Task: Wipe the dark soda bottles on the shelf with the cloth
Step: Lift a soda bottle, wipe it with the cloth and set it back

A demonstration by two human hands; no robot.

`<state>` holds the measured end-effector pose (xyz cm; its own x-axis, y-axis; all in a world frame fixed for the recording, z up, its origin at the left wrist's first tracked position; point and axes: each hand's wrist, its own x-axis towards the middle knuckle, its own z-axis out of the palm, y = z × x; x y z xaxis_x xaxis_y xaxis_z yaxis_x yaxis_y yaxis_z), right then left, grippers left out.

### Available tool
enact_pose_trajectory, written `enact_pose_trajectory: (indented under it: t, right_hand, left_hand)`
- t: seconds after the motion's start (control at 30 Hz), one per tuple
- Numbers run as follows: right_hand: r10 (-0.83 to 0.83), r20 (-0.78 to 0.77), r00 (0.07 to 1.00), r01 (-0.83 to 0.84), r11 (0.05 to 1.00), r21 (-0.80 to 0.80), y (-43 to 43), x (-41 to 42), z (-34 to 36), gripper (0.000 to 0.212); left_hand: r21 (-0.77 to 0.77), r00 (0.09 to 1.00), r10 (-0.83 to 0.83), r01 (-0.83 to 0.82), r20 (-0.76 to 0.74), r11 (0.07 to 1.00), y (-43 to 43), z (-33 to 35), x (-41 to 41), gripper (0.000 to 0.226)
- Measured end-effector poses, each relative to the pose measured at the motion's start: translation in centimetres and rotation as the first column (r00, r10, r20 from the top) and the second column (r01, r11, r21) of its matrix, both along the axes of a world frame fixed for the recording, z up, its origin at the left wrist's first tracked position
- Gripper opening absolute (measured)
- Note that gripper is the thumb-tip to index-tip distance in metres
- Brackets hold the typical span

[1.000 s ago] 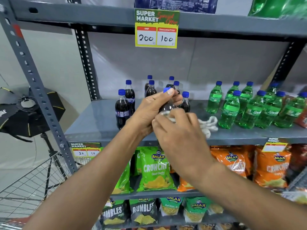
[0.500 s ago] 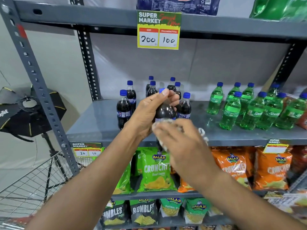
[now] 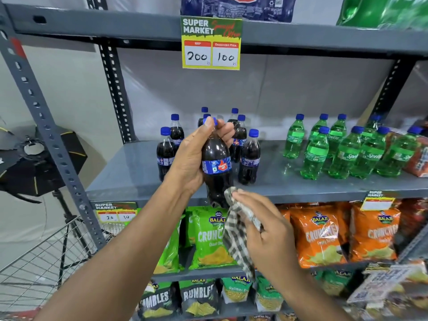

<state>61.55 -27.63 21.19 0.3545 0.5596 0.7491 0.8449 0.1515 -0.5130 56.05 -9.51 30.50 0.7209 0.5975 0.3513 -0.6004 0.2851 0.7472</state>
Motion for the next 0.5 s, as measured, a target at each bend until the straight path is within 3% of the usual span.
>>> enact_pose_trajectory:
  t: [0.1,0.27,0.5]
  right_hand:
    - [-0.025,0.059,0.998,0.023,0.999,0.036,0.3,-0.1,0.3,0.07]
    - [-0.101,0.126,0.987,0.083,0.987,0.14,1.8,0.0,3.5,0.053]
    - [-0.074,0.317,0.945,0.057,0.996,0.064,0.3,-0.9,0.0,0.046]
  left_hand:
    - [-0.011,1.0,-0.021,0.021,-0.003,1.0,-0.4,-0.1,0.2,0.025]
    - [-0.036,0.997,-0.071,0.072,0.024,0.997,-1.2,-0.1,0.8,0.028]
    - [-0.064,0.991,-0.102,0.108,0.088,0.992,-0.3,0.0,0.2,0.032]
